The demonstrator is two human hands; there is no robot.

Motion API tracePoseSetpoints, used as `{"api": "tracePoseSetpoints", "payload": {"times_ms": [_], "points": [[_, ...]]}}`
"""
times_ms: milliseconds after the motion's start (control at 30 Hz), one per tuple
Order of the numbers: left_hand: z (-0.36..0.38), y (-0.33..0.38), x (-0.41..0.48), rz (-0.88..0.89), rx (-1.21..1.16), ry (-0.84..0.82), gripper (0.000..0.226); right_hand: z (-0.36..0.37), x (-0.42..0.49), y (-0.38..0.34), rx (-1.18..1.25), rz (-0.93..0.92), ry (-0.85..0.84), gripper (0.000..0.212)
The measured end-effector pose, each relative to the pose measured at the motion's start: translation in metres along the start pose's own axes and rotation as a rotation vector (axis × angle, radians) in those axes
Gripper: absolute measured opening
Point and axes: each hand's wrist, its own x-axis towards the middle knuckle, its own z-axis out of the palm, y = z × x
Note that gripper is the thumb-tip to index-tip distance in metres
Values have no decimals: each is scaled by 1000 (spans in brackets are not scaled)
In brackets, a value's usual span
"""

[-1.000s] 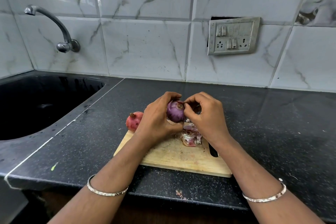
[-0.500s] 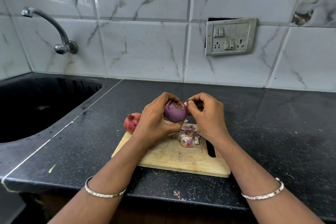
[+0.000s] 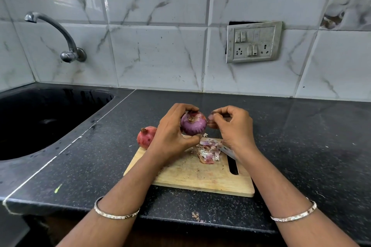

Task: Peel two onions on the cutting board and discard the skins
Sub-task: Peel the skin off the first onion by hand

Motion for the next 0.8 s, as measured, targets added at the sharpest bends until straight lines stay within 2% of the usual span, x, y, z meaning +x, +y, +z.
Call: {"api": "tracePoseSetpoints", "payload": {"times_ms": [67, 200, 467, 700, 800], "points": [[1, -1, 0, -2, 4, 9, 59, 0, -1, 0, -32, -24, -9, 17], [1, -1, 1, 2, 16, 13, 59, -1, -4, -8, -21, -79, -73, 6], [-1, -1, 1, 1, 43, -19, 58, 1, -6, -8, -23, -118, -163, 12], [-2, -1, 0, 7, 44, -29, 57, 0, -6, -5, -50, -153, -147, 13], [-1, -2, 0, 14, 52, -35, 58, 0, -8, -7, -166, -232, -123, 9]]}}
